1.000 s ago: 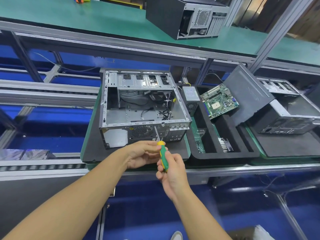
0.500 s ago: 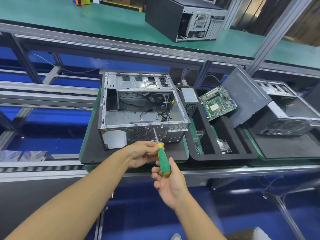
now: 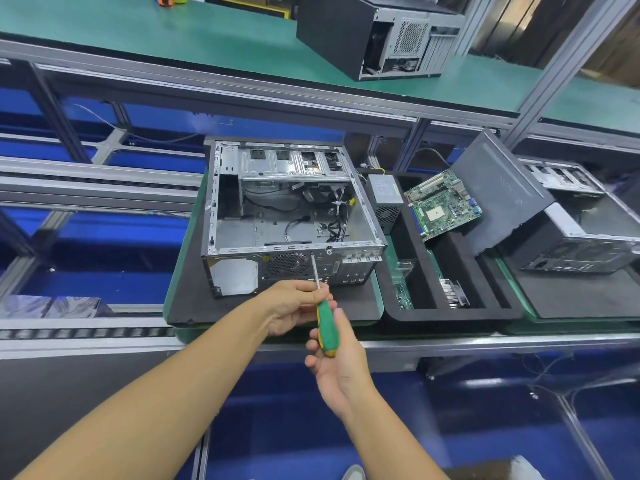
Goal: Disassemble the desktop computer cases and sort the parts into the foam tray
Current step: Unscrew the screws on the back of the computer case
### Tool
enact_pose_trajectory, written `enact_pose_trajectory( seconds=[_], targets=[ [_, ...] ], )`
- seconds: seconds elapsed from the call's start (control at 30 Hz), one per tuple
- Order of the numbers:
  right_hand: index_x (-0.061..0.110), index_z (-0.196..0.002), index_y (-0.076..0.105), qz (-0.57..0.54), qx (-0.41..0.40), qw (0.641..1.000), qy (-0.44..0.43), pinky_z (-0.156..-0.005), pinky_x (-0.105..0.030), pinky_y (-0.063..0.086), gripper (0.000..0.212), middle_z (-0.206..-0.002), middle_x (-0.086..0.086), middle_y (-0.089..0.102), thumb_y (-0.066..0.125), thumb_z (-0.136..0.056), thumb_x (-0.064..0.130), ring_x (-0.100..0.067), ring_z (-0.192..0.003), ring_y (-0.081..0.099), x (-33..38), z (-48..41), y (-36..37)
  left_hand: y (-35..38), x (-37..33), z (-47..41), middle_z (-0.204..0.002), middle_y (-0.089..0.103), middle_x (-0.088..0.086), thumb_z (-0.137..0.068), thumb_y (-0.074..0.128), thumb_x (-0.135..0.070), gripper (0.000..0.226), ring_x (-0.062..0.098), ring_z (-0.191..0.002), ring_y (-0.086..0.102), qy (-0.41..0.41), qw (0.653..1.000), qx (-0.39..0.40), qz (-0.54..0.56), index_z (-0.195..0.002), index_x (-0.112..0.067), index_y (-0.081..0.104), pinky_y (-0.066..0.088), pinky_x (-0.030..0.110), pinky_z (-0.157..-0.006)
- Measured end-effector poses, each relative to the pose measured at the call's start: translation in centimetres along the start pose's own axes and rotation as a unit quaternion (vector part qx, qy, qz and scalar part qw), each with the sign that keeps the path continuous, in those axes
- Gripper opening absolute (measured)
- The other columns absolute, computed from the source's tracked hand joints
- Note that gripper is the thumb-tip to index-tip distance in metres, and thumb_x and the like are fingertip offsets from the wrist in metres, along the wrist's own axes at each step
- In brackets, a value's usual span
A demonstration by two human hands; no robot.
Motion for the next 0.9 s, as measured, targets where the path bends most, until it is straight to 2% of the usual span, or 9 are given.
enact_pose_trajectory(
  seconds=[0.1, 0.17, 0.23, 0.33, 0.5, 0.6, 0.7, 0.8, 0.9],
  targets=[
    [0.0, -0.114, 0.061, -0.021, 0.006, 0.999, 0.042, -0.038, -0.026, 0.041, 0.039, -0.072, -0.014, 0.065, 0.044, -0.107, 0.034, -0.017, -0.05, 0.054, 0.4, -0.2, 0.0, -0.5, -0.2, 0.3, -0.117, 0.07, 0.025, -0.092, 0.059, 0.006, 0.03, 0.029, -0.099, 0.074, -0.011, 0.999, 0.029, 0.037, -0.122, 0.005, 0.059, 0.062, 0.035, -0.075],
    [0.0, -0.113, 0.062, -0.01, -0.009, 0.999, 0.034, -0.039, -0.026, 0.043, 0.032, -0.071, -0.013, 0.066, 0.046, -0.107, 0.026, -0.016, -0.05, 0.055, 0.4, -0.4, 0.1, -0.6, -0.5, 0.4, -0.122, 0.069, 0.023, -0.089, 0.064, 0.003, 0.038, 0.03, -0.108, 0.071, -0.015, 0.999, 0.04, 0.018, -0.126, 0.002, 0.058, 0.061, 0.038, -0.08],
    [0.003, -0.113, 0.061, -0.001, -0.025, 1.0, 0.02, -0.042, -0.027, 0.047, 0.022, -0.076, -0.012, 0.065, 0.052, -0.105, 0.022, -0.016, -0.053, 0.058, 0.1, -0.6, 0.0, -0.3, -1.2, -0.1, -0.123, 0.069, 0.018, -0.087, 0.071, -0.006, 0.04, 0.028, -0.11, 0.07, -0.004, 1.0, 0.008, -0.001, -0.125, -0.003, 0.06, 0.06, 0.037, -0.082],
    [0.008, -0.112, 0.059, -0.011, -0.036, 0.999, 0.0, -0.051, -0.029, 0.053, 0.017, -0.093, -0.014, 0.059, 0.065, -0.097, 0.012, -0.016, -0.06, 0.062, 0.1, -0.8, -0.3, 0.3, -2.4, -1.5, -0.114, 0.073, 0.009, -0.097, 0.064, -0.022, 0.026, 0.02, -0.098, 0.071, 0.026, 0.996, -0.08, 0.027, -0.119, -0.008, 0.063, 0.057, 0.033, -0.078],
    [0.006, -0.118, 0.057, -0.021, -0.031, 0.999, -0.01, -0.059, -0.031, 0.058, 0.031, -0.102, -0.016, 0.06, 0.071, -0.09, 0.001, -0.017, -0.065, 0.066, 0.4, -0.6, 0.0, 1.4, -3.0, -3.6, -0.09, 0.073, 0.004, -0.099, 0.062, -0.022, 0.012, 0.015, -0.077, 0.069, 0.027, 0.982, -0.176, 0.062, -0.102, -0.01, 0.064, 0.055, 0.031, -0.068],
    [0.001, -0.12, 0.059, -0.04, -0.03, 0.999, 0.015, -0.054, -0.03, 0.056, 0.03, -0.095, -0.014, 0.059, 0.068, -0.096, 0.018, -0.019, -0.065, 0.064, 0.6, -0.4, 0.2, 1.3, -2.7, -4.1, -0.083, 0.074, 0.004, -0.098, 0.063, -0.018, 0.009, 0.013, -0.069, 0.071, 0.039, 0.977, -0.193, 0.079, -0.099, -0.009, 0.067, 0.055, 0.03, -0.065],
    [-0.005, -0.123, 0.057, -0.052, 0.012, 0.995, 0.085, -0.054, -0.032, 0.057, 0.046, -0.092, -0.022, 0.064, 0.044, -0.107, 0.035, -0.026, -0.068, 0.065, 1.1, -0.2, 0.4, 1.1, -2.6, -4.2, -0.078, 0.076, 0.003, -0.097, 0.065, -0.016, 0.009, 0.011, -0.063, 0.073, 0.044, 0.977, -0.194, 0.079, -0.096, -0.008, 0.067, 0.056, 0.03, -0.067],
    [-0.006, -0.121, 0.06, -0.01, 0.05, 0.993, 0.103, -0.054, -0.029, 0.053, 0.042, -0.087, -0.019, 0.069, 0.038, -0.109, 0.028, -0.021, -0.066, 0.064, 1.2, -0.2, 0.4, 1.2, -2.6, -4.2, -0.082, 0.074, 0.005, -0.098, 0.063, -0.016, 0.009, 0.009, -0.057, 0.071, 0.049, 0.978, -0.189, 0.076, -0.093, -0.009, 0.066, 0.056, 0.03, -0.067],
    [0.001, -0.119, 0.062, 0.041, 0.046, 0.995, 0.073, -0.057, -0.03, 0.052, 0.024, -0.089, -0.014, 0.066, 0.056, -0.102, 0.018, -0.02, -0.07, 0.063, 0.9, -0.6, 0.2, 1.4, -2.6, -4.0, -0.084, 0.073, 0.004, -0.101, 0.058, -0.017, 0.014, 0.008, -0.057, 0.069, 0.052, 0.979, -0.184, 0.069, -0.092, -0.009, 0.065, 0.055, 0.03, -0.072]
  ],
)
Point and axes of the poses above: each hand's wrist, its own z-axis away from the middle knuckle, its own y-axis out of the palm, x = y × z, the point moved 1 cm from there along -z, towards the middle knuckle
